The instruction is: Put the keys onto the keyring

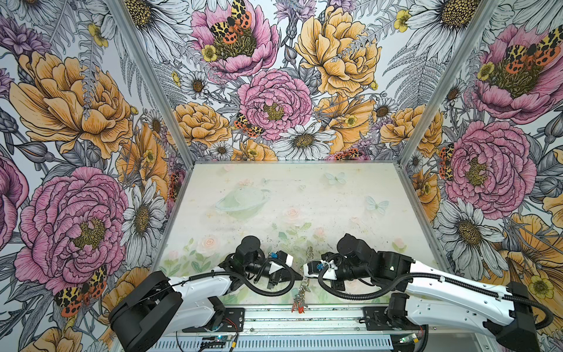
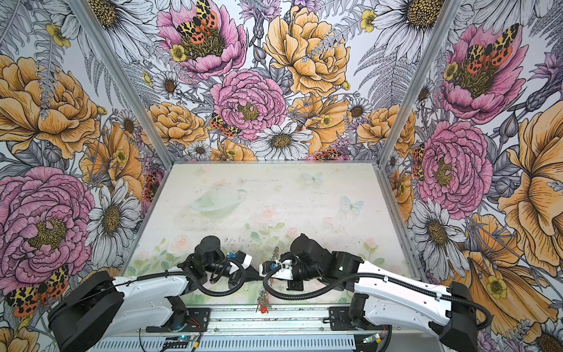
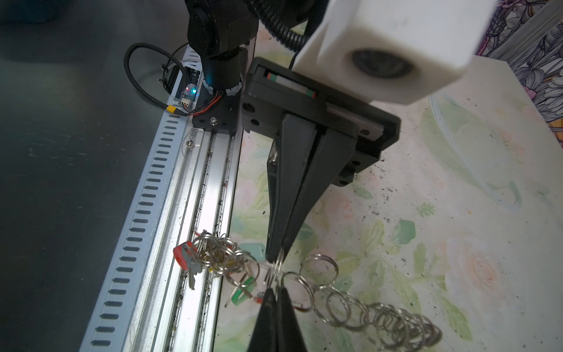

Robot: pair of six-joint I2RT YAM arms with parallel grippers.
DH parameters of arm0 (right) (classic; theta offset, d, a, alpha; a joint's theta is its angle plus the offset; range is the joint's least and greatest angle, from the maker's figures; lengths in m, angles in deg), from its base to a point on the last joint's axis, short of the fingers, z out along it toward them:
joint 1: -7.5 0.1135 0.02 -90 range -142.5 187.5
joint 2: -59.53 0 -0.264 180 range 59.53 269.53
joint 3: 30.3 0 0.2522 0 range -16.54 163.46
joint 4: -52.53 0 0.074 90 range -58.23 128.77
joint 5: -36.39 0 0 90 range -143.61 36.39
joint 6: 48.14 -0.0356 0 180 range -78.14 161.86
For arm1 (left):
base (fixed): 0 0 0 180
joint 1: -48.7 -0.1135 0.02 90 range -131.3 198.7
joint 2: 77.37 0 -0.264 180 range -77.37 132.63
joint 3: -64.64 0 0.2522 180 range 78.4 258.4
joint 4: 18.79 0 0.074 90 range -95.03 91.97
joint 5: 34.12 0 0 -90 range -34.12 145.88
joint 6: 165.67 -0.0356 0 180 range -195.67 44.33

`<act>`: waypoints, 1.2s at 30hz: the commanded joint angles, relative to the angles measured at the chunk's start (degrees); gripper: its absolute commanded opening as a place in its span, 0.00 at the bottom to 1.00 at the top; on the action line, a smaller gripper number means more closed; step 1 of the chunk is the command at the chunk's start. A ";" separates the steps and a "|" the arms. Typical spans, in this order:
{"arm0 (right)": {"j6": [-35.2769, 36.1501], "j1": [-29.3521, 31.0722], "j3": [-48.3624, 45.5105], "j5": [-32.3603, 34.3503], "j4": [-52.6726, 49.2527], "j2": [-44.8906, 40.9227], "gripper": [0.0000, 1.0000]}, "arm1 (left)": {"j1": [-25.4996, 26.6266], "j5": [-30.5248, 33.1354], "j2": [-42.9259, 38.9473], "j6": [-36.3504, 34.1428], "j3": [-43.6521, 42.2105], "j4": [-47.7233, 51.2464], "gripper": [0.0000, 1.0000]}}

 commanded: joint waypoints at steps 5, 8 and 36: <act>-0.68 0.12 0.01 -0.67 0.52 -0.32 0.00 | -0.52 -0.23 -0.67 -0.02 0.52 -2.39 0.00; -0.48 0.22 -0.01 -0.81 0.51 -0.60 0.00 | -0.50 -0.06 -0.59 -0.06 0.53 -2.39 0.00; 0.26 0.57 -0.46 -0.36 3.16 0.44 0.00 | -0.43 -0.76 1.46 0.81 1.63 -2.15 0.00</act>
